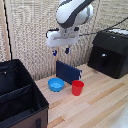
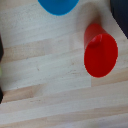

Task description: Please find the red cup among the items before you. Carefully move your gripper towards it and gently hold it. Locate the front section of the organizer in front of you. Transfer the red cup above the front section and let go, placing it within that section.

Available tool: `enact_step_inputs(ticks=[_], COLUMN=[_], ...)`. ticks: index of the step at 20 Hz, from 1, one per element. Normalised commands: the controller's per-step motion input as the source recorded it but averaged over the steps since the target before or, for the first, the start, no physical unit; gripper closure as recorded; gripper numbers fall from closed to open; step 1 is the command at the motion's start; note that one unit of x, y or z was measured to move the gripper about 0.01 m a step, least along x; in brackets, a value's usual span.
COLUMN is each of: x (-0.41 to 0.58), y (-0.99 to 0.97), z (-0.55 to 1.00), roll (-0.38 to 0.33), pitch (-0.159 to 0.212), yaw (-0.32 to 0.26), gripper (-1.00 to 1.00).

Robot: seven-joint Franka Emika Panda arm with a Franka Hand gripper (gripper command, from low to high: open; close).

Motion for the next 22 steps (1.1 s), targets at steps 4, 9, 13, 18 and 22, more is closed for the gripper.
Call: enact_step_inputs(ticks=[4,9,13,18,22], x=[-0.157,-0.233,-0.226,-0.271,-0.293], y=[0.0,0.0,-0.05,-0.26,-0.35], z=[0.0,-0.04,-0.09,-0.16,-0.16], roll=[0.0,0.0,0.0,0.012,0.022], pitch=[0.0,0.0,0.0,0.002,0.005], yaw=[0.0,0.0,-0.001,-0.012,-0.002], gripper=[-1.0,-1.0,-1.0,-1.0,-1.0])
